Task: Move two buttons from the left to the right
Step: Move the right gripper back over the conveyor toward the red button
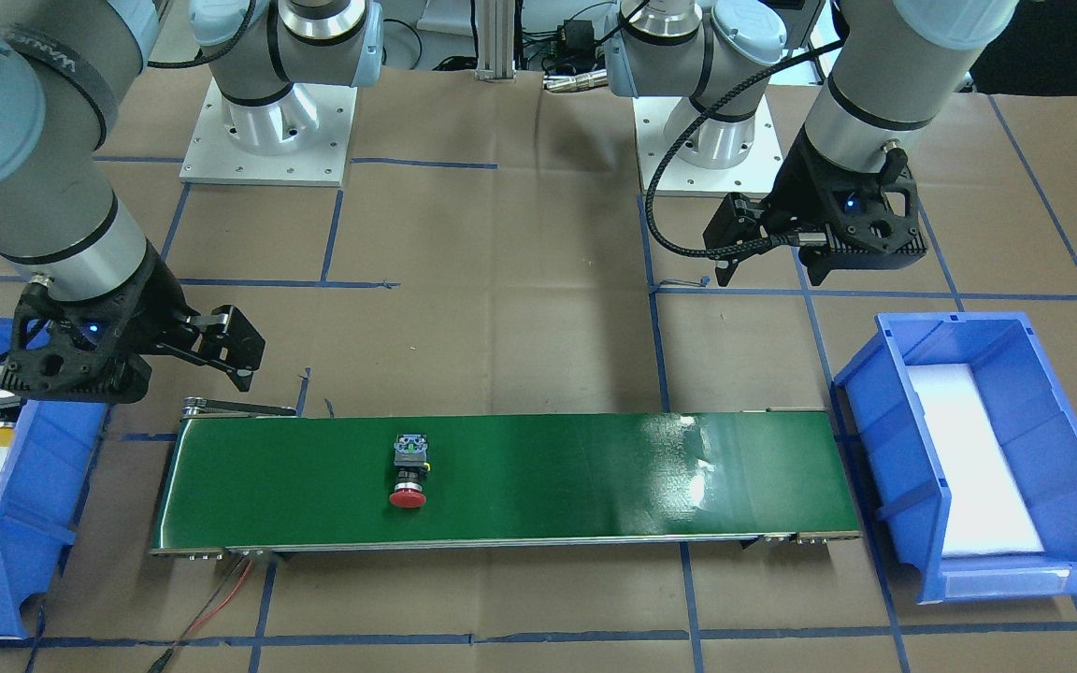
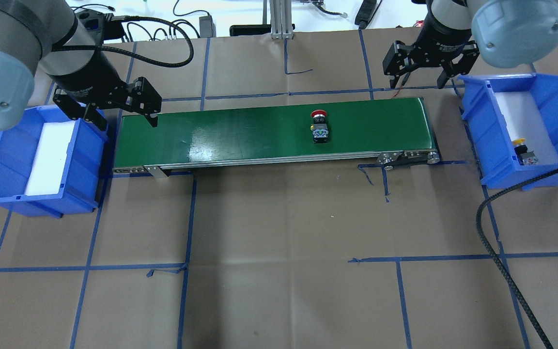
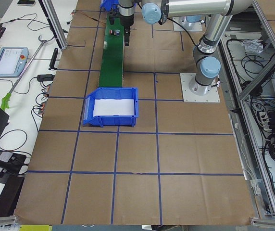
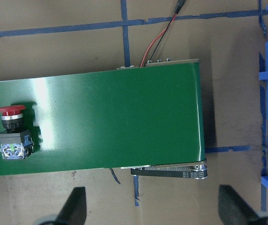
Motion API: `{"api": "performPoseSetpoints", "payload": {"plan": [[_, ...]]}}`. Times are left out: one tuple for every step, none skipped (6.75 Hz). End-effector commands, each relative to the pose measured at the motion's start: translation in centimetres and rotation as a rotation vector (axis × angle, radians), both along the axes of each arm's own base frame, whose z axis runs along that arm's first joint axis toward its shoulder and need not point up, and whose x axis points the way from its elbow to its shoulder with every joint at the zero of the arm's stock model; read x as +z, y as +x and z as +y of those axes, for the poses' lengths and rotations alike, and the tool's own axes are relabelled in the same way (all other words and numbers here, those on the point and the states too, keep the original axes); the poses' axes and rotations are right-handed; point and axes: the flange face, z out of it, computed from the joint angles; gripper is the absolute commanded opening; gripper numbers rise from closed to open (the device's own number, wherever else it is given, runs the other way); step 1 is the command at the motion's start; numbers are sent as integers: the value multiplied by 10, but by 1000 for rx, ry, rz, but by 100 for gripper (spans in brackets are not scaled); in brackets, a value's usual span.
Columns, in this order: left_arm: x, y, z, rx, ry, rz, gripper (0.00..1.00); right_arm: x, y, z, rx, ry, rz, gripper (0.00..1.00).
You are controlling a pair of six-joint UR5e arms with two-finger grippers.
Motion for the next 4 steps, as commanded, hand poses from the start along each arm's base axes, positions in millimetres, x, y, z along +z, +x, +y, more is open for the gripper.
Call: {"api": "performPoseSetpoints", "payload": {"plan": [[2,0,-1,0,-3,-4,100,-10,6,0,5,12,-13,100],[2,0,-1,0,-3,-4,100,-17,6,-2,6,-49,-15,100],[3,1,0,0,-5,-5,100,-30,6,-1,8,-100,-15,100],[3,1,0,-2,-5,-5,100,-41,7,1,7,-84,-20,100]]}}
